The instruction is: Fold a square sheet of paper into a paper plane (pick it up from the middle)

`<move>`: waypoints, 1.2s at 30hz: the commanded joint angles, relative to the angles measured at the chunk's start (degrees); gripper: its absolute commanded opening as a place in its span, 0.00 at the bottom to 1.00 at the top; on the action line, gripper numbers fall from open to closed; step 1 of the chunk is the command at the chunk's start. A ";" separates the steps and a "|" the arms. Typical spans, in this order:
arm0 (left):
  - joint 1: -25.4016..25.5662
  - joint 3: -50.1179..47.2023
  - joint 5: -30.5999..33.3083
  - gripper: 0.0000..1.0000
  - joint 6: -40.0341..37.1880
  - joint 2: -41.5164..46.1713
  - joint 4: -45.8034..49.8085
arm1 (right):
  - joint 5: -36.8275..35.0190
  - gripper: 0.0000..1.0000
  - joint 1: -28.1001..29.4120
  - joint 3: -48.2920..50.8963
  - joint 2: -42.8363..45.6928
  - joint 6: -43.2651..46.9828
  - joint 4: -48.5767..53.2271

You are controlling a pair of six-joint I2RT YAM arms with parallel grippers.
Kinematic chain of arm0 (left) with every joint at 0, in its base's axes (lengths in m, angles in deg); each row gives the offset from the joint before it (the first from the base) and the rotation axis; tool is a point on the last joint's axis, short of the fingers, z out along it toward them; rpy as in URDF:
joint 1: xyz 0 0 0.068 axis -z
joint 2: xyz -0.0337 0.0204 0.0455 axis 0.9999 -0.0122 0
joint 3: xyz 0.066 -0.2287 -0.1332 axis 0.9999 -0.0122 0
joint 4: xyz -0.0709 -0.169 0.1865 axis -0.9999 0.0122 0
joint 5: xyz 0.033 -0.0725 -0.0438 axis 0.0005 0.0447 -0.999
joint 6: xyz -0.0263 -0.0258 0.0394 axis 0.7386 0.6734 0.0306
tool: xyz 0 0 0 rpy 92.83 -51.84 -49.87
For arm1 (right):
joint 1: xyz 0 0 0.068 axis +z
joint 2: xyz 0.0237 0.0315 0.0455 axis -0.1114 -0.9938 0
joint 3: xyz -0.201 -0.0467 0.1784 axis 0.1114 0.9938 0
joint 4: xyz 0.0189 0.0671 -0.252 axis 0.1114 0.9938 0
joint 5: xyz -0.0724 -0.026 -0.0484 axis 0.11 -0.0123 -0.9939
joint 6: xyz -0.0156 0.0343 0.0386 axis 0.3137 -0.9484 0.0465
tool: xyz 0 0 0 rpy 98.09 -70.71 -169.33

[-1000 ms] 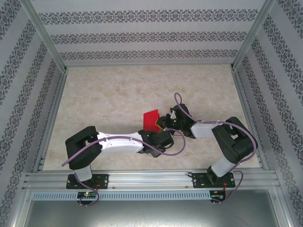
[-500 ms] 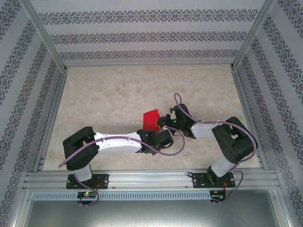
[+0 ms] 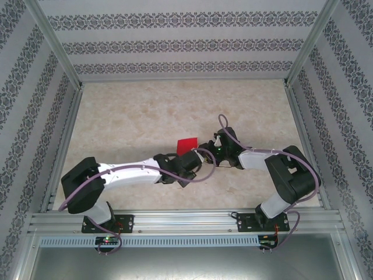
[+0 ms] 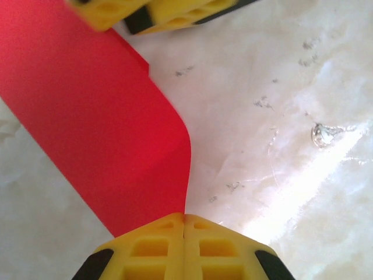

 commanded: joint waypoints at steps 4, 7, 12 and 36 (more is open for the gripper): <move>-7.77 -3.73 -20.20 0.00 4.19 4.38 -5.79 | -5.81 0.29 -1.13 -4.63 6.87 10.09 15.55; -9.79 -4.44 -23.36 0.00 4.60 4.59 -6.53 | -6.70 0.32 -1.07 -6.04 8.01 12.06 18.10; -11.92 -4.31 -28.83 0.00 4.68 3.70 -7.04 | -3.85 0.31 -0.82 -8.48 6.64 14.37 17.75; -15.54 -4.65 -28.77 0.00 6.17 1.92 -6.52 | -6.51 0.16 4.56 -26.94 -17.14 26.54 30.79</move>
